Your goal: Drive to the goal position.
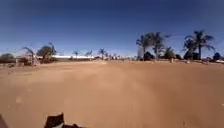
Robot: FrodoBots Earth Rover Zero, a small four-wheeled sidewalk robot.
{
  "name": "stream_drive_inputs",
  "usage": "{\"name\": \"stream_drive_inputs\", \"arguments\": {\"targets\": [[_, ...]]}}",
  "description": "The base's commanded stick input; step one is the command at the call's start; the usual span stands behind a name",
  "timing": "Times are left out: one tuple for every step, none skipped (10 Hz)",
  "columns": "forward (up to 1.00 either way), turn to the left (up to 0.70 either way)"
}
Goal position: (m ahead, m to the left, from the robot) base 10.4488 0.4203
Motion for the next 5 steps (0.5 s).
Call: {"name": "stream_drive_inputs", "arguments": {"targets": [[0.70, 0.00], [0.70, 0.00], [0.70, 0.00], [0.70, 0.00], [0.70, 0.00]]}}
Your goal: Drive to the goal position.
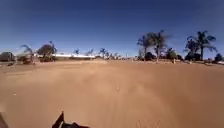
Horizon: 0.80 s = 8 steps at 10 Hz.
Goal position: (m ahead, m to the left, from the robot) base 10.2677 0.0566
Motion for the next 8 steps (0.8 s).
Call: {"name": "stream_drive_inputs", "arguments": {"targets": [[0.70, 0.00], [0.70, 0.00], [0.70, 0.00], [0.70, 0.00], [0.70, 0.00], [0.70, 0.00], [0.70, 0.00], [0.70, 0.00]]}}
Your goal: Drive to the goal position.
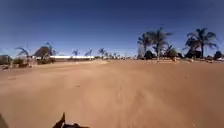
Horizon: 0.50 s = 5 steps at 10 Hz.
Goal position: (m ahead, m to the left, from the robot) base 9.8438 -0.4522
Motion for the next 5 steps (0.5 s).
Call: {"name": "stream_drive_inputs", "arguments": {"targets": [[0.70, 0.00], [0.70, 0.00], [0.70, 0.00], [0.70, 0.00], [0.70, 0.00]]}}
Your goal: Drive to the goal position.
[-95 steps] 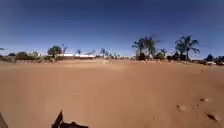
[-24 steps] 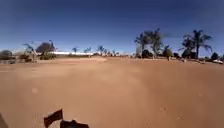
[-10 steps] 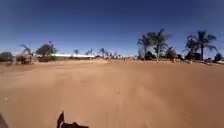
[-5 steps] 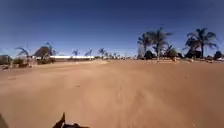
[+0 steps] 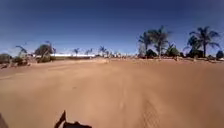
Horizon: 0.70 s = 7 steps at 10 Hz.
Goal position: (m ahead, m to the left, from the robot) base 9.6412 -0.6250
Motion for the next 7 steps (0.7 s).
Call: {"name": "stream_drive_inputs", "arguments": {"targets": [[0.70, 0.00], [0.70, 0.00], [0.70, 0.00], [0.70, 0.00], [0.70, 0.00], [0.70, 0.00], [0.70, 0.00]]}}
